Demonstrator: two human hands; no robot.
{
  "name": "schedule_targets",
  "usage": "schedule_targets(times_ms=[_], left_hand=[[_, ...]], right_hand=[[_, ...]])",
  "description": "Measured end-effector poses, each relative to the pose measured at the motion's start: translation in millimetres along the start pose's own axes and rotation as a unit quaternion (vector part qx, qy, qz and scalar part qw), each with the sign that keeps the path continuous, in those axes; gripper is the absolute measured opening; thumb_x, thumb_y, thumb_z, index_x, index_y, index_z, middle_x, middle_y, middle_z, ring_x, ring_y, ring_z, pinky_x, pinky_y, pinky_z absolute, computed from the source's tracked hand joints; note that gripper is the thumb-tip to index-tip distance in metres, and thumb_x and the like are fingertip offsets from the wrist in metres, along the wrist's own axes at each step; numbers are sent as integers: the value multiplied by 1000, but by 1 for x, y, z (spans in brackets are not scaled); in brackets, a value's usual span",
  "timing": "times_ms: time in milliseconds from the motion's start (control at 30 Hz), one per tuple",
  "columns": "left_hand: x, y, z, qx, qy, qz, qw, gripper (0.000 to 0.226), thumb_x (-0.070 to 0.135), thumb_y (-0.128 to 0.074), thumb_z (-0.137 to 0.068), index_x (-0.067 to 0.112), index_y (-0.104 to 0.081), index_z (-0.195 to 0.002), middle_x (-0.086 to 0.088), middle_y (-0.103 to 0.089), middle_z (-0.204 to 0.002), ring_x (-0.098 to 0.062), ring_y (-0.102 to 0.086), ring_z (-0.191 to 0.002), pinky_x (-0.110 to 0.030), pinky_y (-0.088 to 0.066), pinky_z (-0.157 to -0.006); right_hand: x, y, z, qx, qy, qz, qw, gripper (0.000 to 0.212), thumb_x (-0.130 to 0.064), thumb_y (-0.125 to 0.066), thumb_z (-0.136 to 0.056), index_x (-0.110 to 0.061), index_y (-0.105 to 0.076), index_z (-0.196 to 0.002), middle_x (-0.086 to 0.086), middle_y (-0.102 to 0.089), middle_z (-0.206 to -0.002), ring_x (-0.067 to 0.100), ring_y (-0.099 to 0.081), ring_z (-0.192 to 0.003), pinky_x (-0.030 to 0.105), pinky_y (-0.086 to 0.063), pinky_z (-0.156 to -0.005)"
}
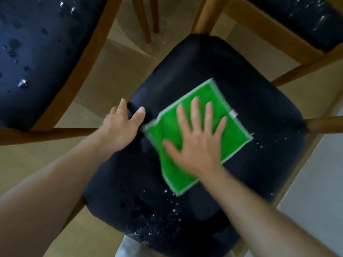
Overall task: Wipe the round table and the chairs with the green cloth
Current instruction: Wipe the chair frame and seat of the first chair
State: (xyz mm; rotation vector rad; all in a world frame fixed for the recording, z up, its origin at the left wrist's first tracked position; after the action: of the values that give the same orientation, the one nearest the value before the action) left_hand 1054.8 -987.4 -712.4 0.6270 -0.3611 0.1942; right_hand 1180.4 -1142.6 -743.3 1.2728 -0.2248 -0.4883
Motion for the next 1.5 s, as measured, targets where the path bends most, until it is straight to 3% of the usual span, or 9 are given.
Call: schedule_targets(times_ms=[133,267,467,600,767,933,1267,1400,1500], left_hand=[[-6,-20,7,-16,91,19,996,78,67,-30,-90,35,7,-150,5,7,-160,-21,12,-145,-46,4,-115],[-1,-29,3,11,56,-41,998,93,71,-28,-82,24,13,-150,-7,13,-159,-28,15,-144,-48,11,-113],[-5,-30,-4,-36,144,-58,987,95,86,-21,-74,40,25,-144,6,21,-157,-29,21,-143,-51,1,-113],[-1,-33,-6,-14,103,-79,991,95,73,-31,-85,25,23,-147,-7,22,-157,-34,21,-142,-52,9,-112],[-1,-35,-8,3,80,-88,993,94,68,-34,-88,21,22,-147,-12,20,-157,-35,19,-142,-53,13,-111],[-1,-37,-7,-5,142,-74,987,112,92,-21,-55,41,23,-144,-1,11,-160,-33,14,-144,-53,2,-111],[-8,-35,-7,-34,115,-108,987,137,97,-43,-45,34,32,-141,0,25,-156,-35,23,-141,-54,0,-112],[-6,-36,-7,-19,114,-105,988,137,95,-46,-48,32,29,-143,-2,24,-156,-38,21,-141,-55,1,-112],[-3,-38,-4,14,111,-112,987,143,93,-45,-40,27,21,-147,-7,16,-158,-41,15,-141,-52,3,-112]], right_hand=[[-27,-25,72,-29,142,10,989,82,-70,-35,-87,-27,-16,-154,9,-6,-162,41,-13,-145,68,0,-108],[14,-12,44,-20,174,25,984,72,-66,-30,-91,-34,-14,-153,-2,-11,-161,30,-20,-145,62,-6,-111],[118,24,-40,10,-72,12,997,68,-65,-16,-93,-35,-2,-153,-2,0,-163,29,-2,-148,61,-6,-113],[71,13,-18,51,-196,-34,979,68,-56,-22,-96,-23,-13,-154,10,-9,-162,39,-8,-147,66,-10,-112],[-32,-28,87,-8,-8,-8,1000,76,-59,-32,-92,-19,-12,-153,15,-5,-160,43,-9,-145,64,-3,-111],[1,-30,93,-32,118,3,992,67,-58,-31,-94,-33,-13,-153,-2,-7,-160,27,-12,-145,56,-2,-113],[162,17,11,65,-351,-74,931,65,-55,-15,-96,-28,-12,-154,4,-9,-163,32,-8,-148,62,-10,-115],[87,-2,43,48,-358,-66,930,73,-58,-17,-94,-18,-9,-154,15,-6,-161,39,-6,-147,64,-11,-114],[1,-28,102,8,-210,-37,977,76,-59,-28,-93,-16,-11,-153,17,-7,-160,42,-8,-146,64,-8,-113]])
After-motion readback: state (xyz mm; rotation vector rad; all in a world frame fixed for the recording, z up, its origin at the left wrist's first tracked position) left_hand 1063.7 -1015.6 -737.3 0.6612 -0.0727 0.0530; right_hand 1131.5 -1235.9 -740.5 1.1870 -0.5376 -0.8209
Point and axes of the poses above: each hand's wrist, its own z-axis away from the middle knuckle, its own y-axis out of the back of the hand, x = y × z, the point moved 2 cm from there along -z, towards the middle knuckle
